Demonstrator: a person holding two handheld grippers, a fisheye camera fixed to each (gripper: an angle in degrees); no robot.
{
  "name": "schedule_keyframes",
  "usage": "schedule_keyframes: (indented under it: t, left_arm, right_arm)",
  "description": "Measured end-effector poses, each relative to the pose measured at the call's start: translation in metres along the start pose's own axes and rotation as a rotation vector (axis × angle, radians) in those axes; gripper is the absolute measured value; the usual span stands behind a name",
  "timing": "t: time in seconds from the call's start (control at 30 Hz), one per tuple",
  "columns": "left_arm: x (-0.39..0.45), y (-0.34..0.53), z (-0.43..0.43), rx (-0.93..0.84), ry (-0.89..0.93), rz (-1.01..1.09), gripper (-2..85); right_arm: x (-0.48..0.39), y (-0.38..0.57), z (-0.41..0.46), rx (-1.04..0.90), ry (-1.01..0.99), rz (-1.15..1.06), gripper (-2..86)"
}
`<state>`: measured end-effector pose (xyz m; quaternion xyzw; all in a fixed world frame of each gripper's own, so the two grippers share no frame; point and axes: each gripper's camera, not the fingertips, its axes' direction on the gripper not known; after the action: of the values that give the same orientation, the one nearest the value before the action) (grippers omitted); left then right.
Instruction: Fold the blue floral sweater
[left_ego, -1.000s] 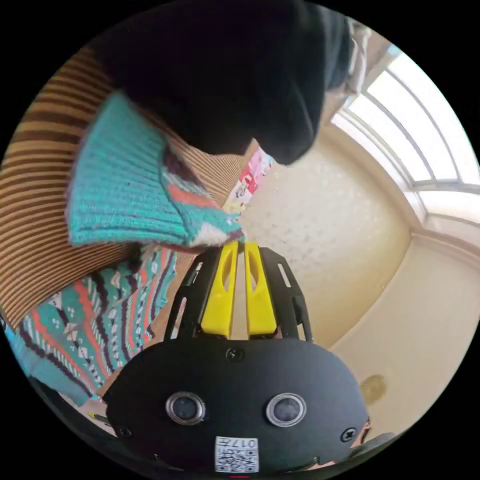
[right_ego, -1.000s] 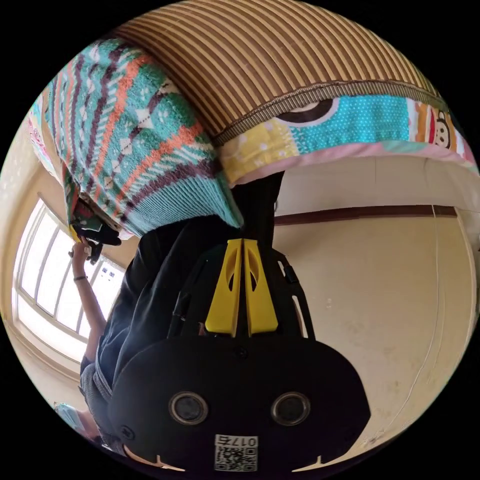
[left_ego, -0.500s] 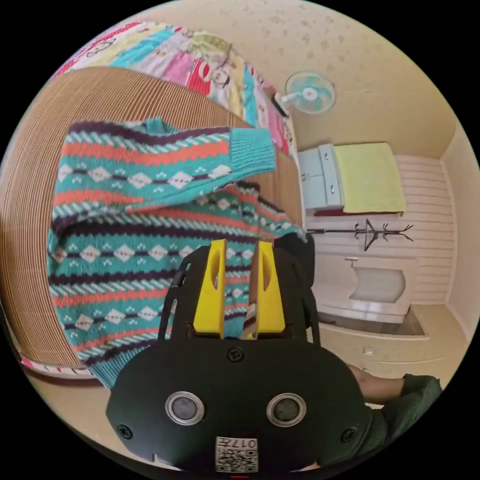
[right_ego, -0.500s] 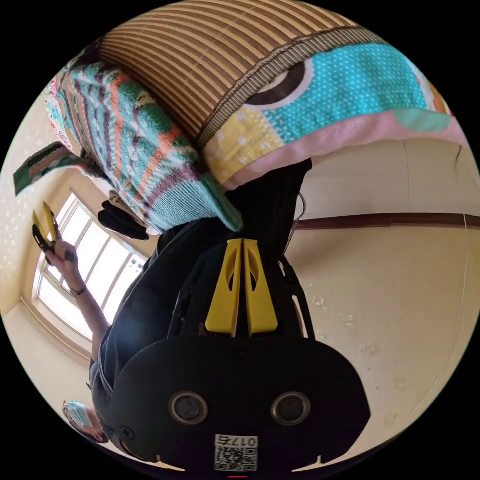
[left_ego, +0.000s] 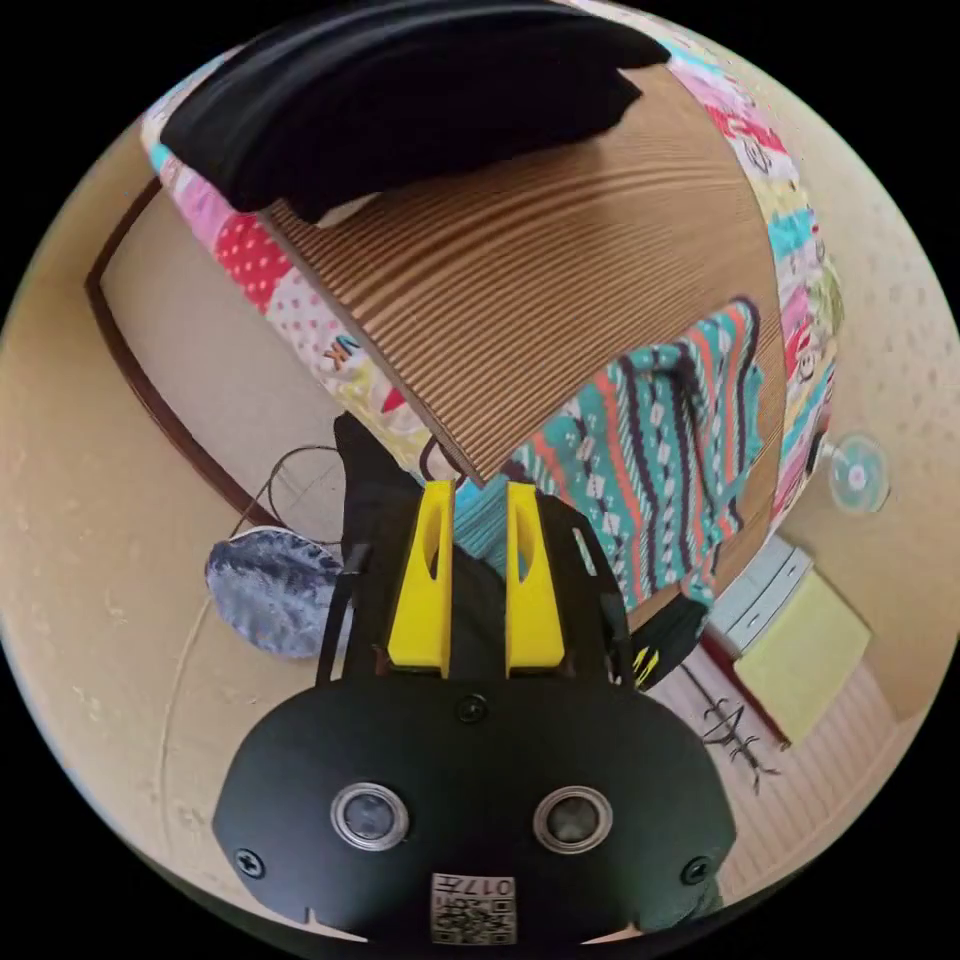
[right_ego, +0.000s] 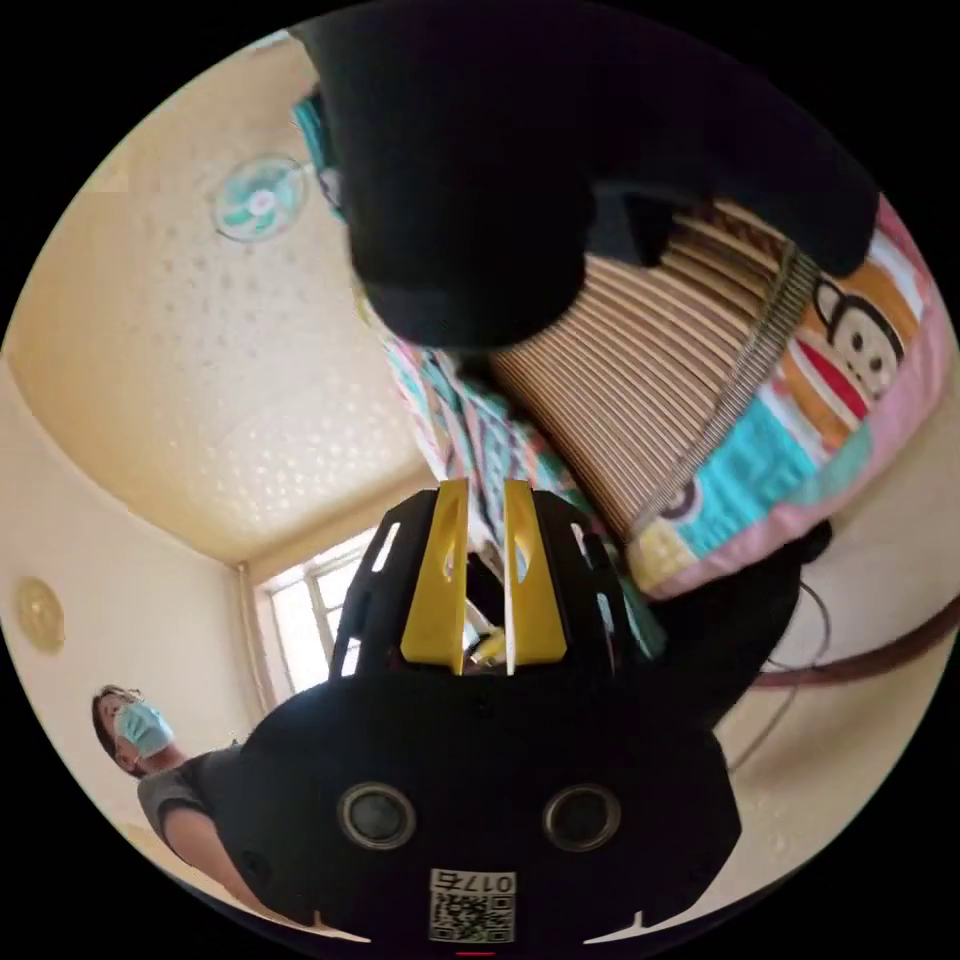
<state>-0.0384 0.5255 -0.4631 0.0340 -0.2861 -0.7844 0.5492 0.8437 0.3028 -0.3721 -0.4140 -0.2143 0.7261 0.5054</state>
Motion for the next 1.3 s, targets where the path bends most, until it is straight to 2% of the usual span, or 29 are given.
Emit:
schedule_keyframes:
  t: [0.03,0.1,0.13,0.23,0.3,0.4,0.53,0.6,0.7,0.73,0.83,0.87,0.9,0.97,1.03,1.13,1.2,1.3]
  left_arm:
    - [-0.013,0.015,0.001,0.020,0.047,-0.045,8.3]
    - [-0.027,0.038,0.010,0.028,0.094,-0.094,8.3]
    - [-0.035,0.053,0.020,0.021,0.103,-0.116,8.2]
    - [-0.058,0.084,0.039,0.013,0.121,-0.215,8.2]
    - [-0.076,0.102,0.046,0.045,0.203,-0.308,8.2]
    - [-0.096,0.125,0.057,0.105,0.347,-0.444,8.2]
    - [-0.093,0.133,0.068,0.123,0.408,-0.476,8.2]
    - [-0.087,0.131,0.070,0.117,0.392,-0.453,8.3]
    - [-0.084,0.129,0.074,0.098,0.340,-0.425,8.4]
    - [-0.086,0.129,0.075,0.097,0.333,-0.423,8.4]
    - [-0.097,0.134,0.077,0.100,0.339,-0.438,8.5]
    - [-0.103,0.136,0.077,0.099,0.335,-0.449,8.5]
    - [-0.107,0.138,0.077,0.098,0.332,-0.457,8.5]
    - [-0.125,0.147,0.078,0.099,0.347,-0.519,8.4]
    - [-0.138,0.155,0.079,0.120,0.393,-0.566,8.4]
    - [-0.152,0.162,0.081,0.120,0.433,-0.609,8.4]
    - [-0.156,0.164,0.078,0.122,0.426,-0.629,8.3]
    - [-0.156,0.157,0.073,0.125,0.442,-0.610,8.3]
  right_arm:
    - [-0.002,-0.005,-0.004,0.068,-0.088,-0.006,6.4]
    - [-0.011,-0.025,-0.014,0.321,-0.359,-0.033,7.0]
    - [-0.014,-0.032,-0.014,0.356,-0.389,-0.035,7.1]
    - [-0.037,-0.069,-0.009,0.466,-0.356,-0.006,7.9]
    - [-0.040,-0.085,-0.010,0.584,-0.323,0.081,8.4]
    - [-0.050,-0.091,-0.007,0.661,-0.263,0.184,9.8]
    - [-0.081,-0.096,0.005,0.625,-0.205,0.185,10.3]
    - [-0.105,-0.106,0.011,0.585,-0.055,0.126,10.7]
    - [-0.110,-0.134,0.011,0.635,0.152,0.098,11.8]
    - [-0.106,-0.141,0.011,0.633,0.156,0.105,12.0]
    - [-0.081,-0.178,0.026,0.573,-0.002,0.132,11.8]
    - [-0.082,-0.189,0.033,0.563,0.066,0.130,11.0]
    - [-0.090,-0.197,0.038,0.570,0.219,0.115,9.7]
    - [-0.101,-0.208,0.051,0.563,0.354,0.091,6.9]
    - [-0.115,-0.214,0.069,0.565,0.393,0.072,5.2]
    - [-0.161,-0.216,0.133,0.466,0.446,-0.155,4.2]
    - [-0.203,-0.200,0.223,0.278,0.503,-0.385,3.9]
    - [-0.230,-0.143,0.343,0.055,0.457,-0.616,4.0]
